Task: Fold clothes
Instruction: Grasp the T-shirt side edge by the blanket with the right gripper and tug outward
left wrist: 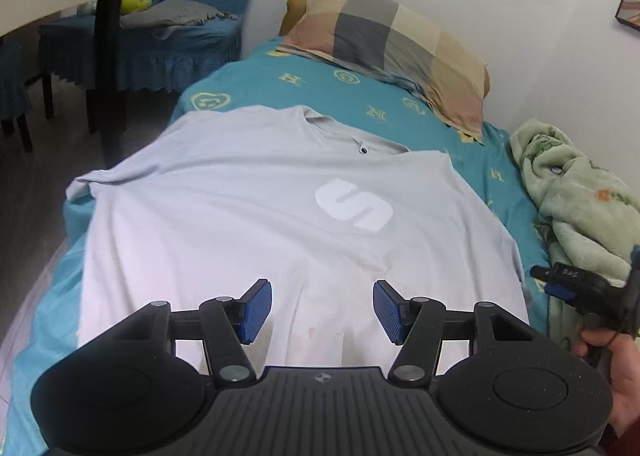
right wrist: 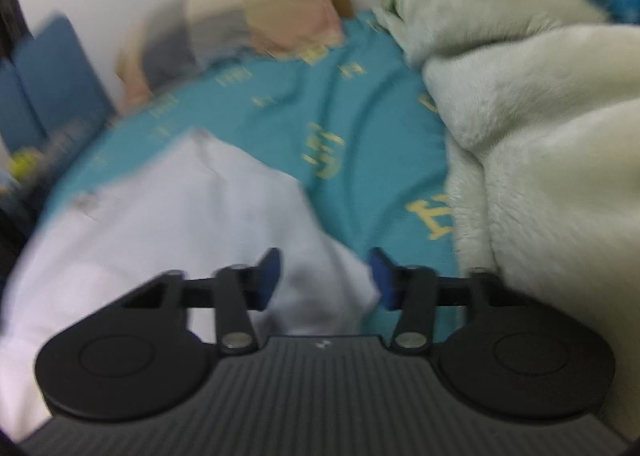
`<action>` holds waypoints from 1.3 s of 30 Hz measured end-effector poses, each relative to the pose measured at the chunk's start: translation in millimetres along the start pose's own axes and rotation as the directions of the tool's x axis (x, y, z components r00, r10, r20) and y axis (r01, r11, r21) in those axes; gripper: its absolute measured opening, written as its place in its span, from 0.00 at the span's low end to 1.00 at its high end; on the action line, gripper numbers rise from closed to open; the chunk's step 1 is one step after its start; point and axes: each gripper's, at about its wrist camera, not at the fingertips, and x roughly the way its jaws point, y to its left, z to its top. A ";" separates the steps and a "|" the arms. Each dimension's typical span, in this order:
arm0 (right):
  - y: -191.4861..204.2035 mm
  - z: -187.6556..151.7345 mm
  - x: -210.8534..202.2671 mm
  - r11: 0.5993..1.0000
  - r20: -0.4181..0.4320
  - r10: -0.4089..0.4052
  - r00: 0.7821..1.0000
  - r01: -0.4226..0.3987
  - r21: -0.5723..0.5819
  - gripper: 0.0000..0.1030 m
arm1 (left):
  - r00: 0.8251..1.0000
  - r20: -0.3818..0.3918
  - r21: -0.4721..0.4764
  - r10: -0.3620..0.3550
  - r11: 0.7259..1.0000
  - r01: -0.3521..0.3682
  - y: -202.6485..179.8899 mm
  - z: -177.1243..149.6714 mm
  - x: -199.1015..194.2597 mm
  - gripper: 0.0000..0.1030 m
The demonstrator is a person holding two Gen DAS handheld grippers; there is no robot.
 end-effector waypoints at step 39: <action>27.9 110.1 21.9 0.897 0.258 -0.292 0.921 0.357 -0.260 0.04 | 0.995 -0.052 -0.058 -0.082 0.995 0.079 17.2 0.1 58.6 0.57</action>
